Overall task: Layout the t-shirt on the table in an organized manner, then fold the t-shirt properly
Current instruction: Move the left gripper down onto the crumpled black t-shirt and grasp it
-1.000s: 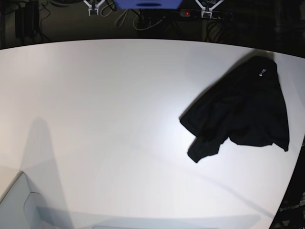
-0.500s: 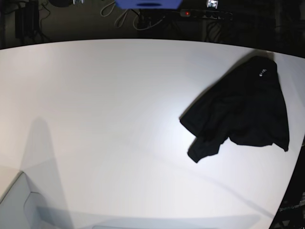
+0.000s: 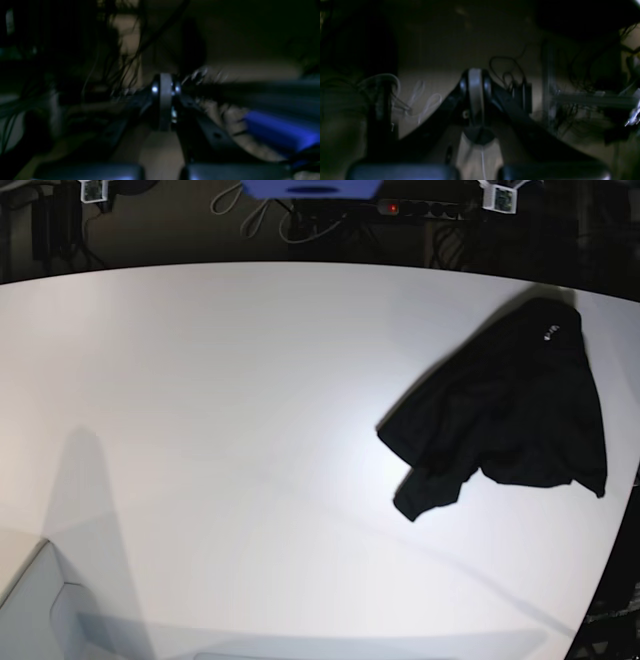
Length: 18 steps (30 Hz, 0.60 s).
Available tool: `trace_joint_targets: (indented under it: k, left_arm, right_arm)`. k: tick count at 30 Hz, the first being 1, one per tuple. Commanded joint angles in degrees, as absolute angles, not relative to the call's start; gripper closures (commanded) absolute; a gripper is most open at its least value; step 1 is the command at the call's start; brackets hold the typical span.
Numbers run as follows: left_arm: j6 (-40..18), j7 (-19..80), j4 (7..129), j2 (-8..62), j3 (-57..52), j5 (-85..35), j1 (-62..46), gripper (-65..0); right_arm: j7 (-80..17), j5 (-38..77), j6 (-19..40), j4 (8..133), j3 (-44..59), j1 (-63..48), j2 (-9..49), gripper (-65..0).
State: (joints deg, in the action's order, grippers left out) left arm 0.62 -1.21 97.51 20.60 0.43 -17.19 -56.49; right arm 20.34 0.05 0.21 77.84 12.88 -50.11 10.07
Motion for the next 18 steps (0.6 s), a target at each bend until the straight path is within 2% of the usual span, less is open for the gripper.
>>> trace_joint_targets:
  k: [1, 6, 12, 18]
  left_arm:
    - [0.3, -2.5, 101.0, 21.8, 0.3, -18.2, -58.6, -0.1]
    - [0.3, -2.5, 112.0, 23.0, -4.1, -21.4, -63.3, -0.1]
    - [0.3, -2.5, 114.9, 17.7, -13.3, -21.6, -63.3, -0.4]
    - [0.0, -2.5, 115.3, 14.3, -19.3, -21.7, -61.9, -0.6]
  right_arm:
    - [22.1, 0.4, 0.1, 81.1, 13.9, -51.2, 9.8, 0.0]
    - [22.1, 0.4, 0.1, 91.5, 15.7, -51.5, 7.3, 0.0]
    - [21.3, 0.4, 0.1, 101.2, 12.4, -49.7, 4.9, 0.0]
    - [8.0, 0.4, 0.1, 112.7, 3.6, -45.8, 3.6, -1.3]
